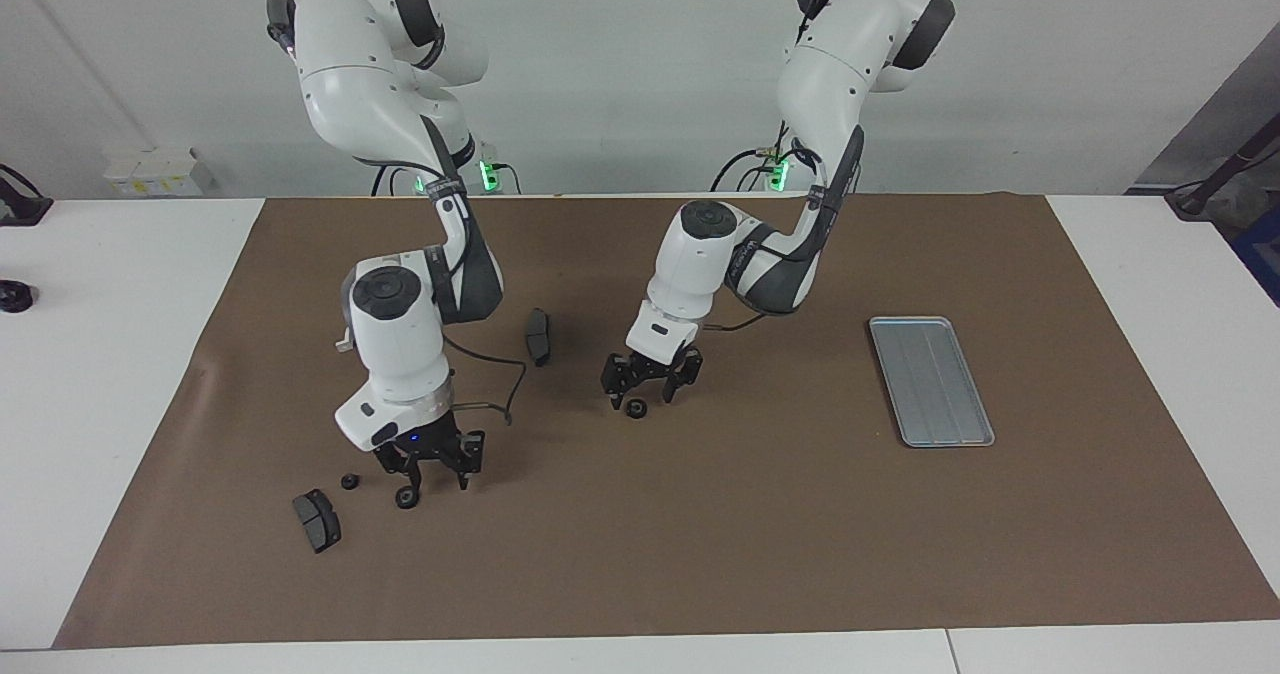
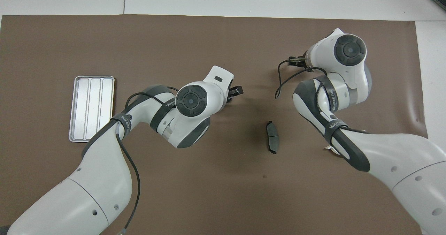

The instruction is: Place bearing gear from tray to pile

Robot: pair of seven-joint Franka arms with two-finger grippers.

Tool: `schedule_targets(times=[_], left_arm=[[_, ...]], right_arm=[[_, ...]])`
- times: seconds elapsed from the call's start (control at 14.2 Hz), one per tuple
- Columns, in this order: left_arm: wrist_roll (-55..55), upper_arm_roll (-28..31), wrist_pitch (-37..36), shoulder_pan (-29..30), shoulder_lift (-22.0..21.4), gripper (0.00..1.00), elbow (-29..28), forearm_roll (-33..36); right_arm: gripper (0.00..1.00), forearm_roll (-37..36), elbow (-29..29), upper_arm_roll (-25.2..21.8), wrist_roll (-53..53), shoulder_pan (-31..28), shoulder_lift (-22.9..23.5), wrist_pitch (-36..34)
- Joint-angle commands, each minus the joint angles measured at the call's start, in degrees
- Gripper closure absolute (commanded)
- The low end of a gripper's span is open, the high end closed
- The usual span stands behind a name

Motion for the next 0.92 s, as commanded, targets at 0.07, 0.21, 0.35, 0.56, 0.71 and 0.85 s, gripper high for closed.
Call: schedule_targets(times=[0.07, 0.21, 0.35, 0.56, 0.71, 0.85], left_arm=[[3.1, -0.4, -10.1, 8.1, -11.5, 0.0, -3.8, 1.2], [7.9, -0.4, -11.7, 11.7, -15.0, 0.0, -6.4, 0.6], [13.4, -0.4, -14.4, 14.1, -17.4, 0.0, -7.6, 0.6], [24.2, -0.3, -22.9, 16.1, -20.6, 0.0, -6.8, 0.5], [28.8, -0.1, -27.6, 16.7, -21.5, 0.0, -5.3, 0.5], [31.4, 0.1, -31.5, 18.6, -22.1, 0.0, -3.2, -0.9]], right_arm=[[0.33, 1.1, 1.0, 0.0, 7.4, 6.4, 0.1, 1.0], [0.33, 1.0, 1.1, 0.0, 10.0, 10.1, -0.1, 1.1], [0.33, 1.1, 1.0, 0.0, 13.5, 14.7, -0.2, 1.0], [0.33, 0.6, -0.3, 0.0, 16.5, 18.7, -0.8, 0.7], [0.33, 0.3, -1.4, 0.0, 17.5, 20.3, -0.7, 0.8], [0.34, -0.2, -3.0, -0.2, 17.8, 20.8, -0.7, 0.8]])
